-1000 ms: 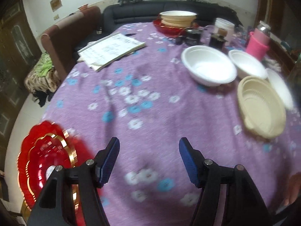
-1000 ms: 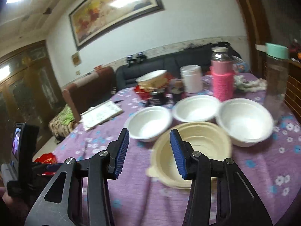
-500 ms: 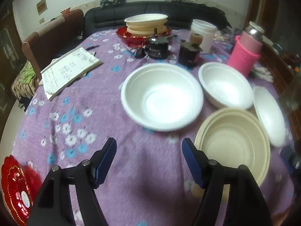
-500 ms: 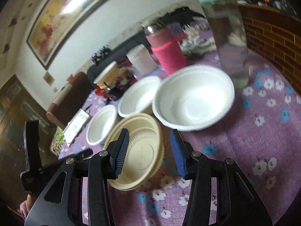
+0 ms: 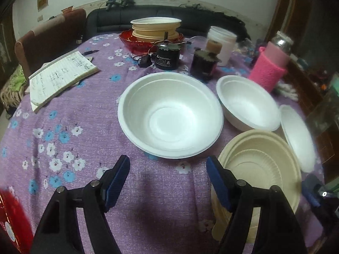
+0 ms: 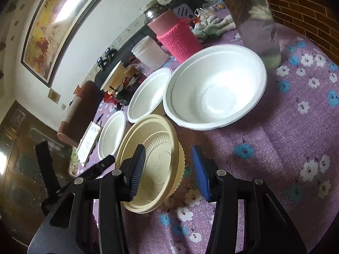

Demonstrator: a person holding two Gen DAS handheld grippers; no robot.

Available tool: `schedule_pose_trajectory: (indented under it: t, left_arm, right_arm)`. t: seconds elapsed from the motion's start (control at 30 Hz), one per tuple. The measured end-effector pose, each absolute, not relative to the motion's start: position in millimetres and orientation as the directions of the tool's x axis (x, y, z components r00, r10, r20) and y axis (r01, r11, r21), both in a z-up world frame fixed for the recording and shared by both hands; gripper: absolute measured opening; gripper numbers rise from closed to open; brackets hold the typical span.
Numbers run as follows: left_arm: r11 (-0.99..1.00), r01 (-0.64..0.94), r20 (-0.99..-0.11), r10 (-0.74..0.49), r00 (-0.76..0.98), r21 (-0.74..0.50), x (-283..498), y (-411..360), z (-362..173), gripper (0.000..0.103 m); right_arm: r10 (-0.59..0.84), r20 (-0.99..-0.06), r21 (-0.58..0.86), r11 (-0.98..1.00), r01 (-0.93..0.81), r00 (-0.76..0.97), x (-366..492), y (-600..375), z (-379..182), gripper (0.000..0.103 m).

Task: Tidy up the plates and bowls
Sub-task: 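Move both grippers to the rim of the beige plastic bowl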

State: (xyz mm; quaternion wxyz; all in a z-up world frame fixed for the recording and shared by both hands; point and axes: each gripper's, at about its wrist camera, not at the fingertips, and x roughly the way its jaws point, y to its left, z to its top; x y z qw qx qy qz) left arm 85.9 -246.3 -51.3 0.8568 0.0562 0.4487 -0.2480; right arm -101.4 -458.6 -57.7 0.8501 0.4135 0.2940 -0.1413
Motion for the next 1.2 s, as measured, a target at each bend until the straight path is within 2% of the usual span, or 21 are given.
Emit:
schedule_pose_trajectory:
  t: [0.17, 0.37, 0.5, 0.67, 0.83, 1.0, 1.2]
  left_arm:
    - [0.857, 0.481, -0.804, -0.413, 0.427, -0.185, 90.9, -247.4, -56.0, 0.078]
    - [0.86, 0.486, -0.818, -0.388, 0.424, -0.156, 91.0, -249.1, -57.9, 0.078]
    - [0.876, 0.478, -0.792, -0.339, 0.507, -0.069, 83.2, -250.6, -51.5, 0.078]
    - [0.856, 0.517, -0.8, -0.322, 0.507, -0.017, 76.0, -259.2, -55.9, 0.078]
    - [0.839, 0.542, -0.771, -0.383, 0.509, -0.058, 72.3, -255.0, -48.4, 0.078]
    - [0.814, 0.574, -0.704, -0.459, 0.542, -0.09, 62.6, -250.3, -35.0, 0.08]
    - [0.773, 0.626, -0.749, -0.477, 0.46, -0.108, 61.7, -262.7, -44.5, 0.08]
  right_arm:
    - [0.06, -0.618, 0.654, 0.592, 0.47, 0.784, -96.4, -459.2, -66.2, 0.045]
    - [0.046, -0.617, 0.648, 0.596, 0.474, 0.786, -96.9, -458.2, -65.5, 0.045]
    - [0.04, -0.622, 0.639, 0.603, 0.477, 0.782, -96.4, -457.0, -65.4, 0.045]
    - [0.027, -0.634, 0.617, 0.621, 0.484, 0.773, -93.0, -455.0, -65.4, 0.045]
    - [0.021, -0.64, 0.608, 0.625, 0.489, 0.768, -91.9, -455.5, -65.8, 0.045]
    - [0.013, -0.639, 0.606, 0.624, 0.494, 0.769, -92.4, -456.7, -65.8, 0.045]
    - [-0.001, -0.647, 0.593, 0.628, 0.504, 0.762, -92.0, -456.1, -65.5, 0.045]
